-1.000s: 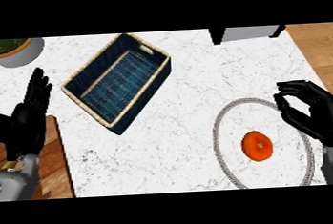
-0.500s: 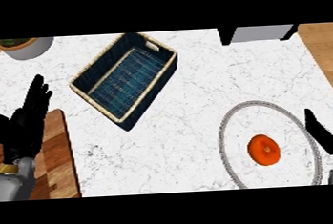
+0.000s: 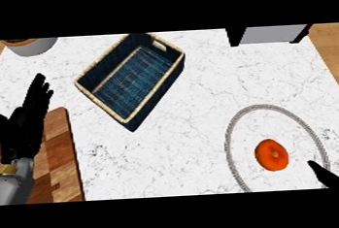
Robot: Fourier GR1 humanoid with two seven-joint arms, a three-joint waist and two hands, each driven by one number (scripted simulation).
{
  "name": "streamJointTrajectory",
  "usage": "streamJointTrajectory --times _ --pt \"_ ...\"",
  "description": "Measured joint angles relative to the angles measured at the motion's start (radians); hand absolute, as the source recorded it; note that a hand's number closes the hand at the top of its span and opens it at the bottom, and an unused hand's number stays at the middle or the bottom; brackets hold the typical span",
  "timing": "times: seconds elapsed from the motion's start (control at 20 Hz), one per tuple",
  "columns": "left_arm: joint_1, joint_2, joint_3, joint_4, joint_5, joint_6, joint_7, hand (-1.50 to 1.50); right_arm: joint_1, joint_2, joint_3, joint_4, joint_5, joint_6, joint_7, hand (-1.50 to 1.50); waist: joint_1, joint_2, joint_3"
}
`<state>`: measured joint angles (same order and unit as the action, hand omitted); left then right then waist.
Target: Pick the squash from the placemat and place it in the basket
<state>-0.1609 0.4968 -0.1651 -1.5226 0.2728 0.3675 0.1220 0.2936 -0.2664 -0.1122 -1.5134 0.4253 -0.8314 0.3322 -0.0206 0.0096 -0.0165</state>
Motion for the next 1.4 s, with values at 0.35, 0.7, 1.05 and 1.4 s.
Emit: streamJointTrajectory --times 0.35,0.7,1.05,1.4 --pt "-0.01 -0.001 0.001 0.014 0.003 -0.017 0.0 0.0 0.116 -0.06 0.129 -0.197 0.059 0.265 0.341 -1.5 0.013 -0.002 0.001" --pt "-0.019 -0.02 0.009 0.045 0.001 -0.026 -0.017 0.0 0.167 -0.111 0.199 -0.602 0.176 0.468 0.715 -1.5 0.012 -0.007 0.007" --pt "-0.018 -0.035 0.034 0.065 -0.005 -0.063 -0.027 0.0 0.118 -0.009 0.251 -0.744 0.369 0.544 0.812 -1.5 0.019 -0.008 0.013" --pt "-0.04 -0.049 0.066 0.074 -0.031 -0.09 -0.002 0.0 0.098 0.127 0.294 -0.643 0.474 0.526 0.752 -1.5 0.019 -0.01 0.016"
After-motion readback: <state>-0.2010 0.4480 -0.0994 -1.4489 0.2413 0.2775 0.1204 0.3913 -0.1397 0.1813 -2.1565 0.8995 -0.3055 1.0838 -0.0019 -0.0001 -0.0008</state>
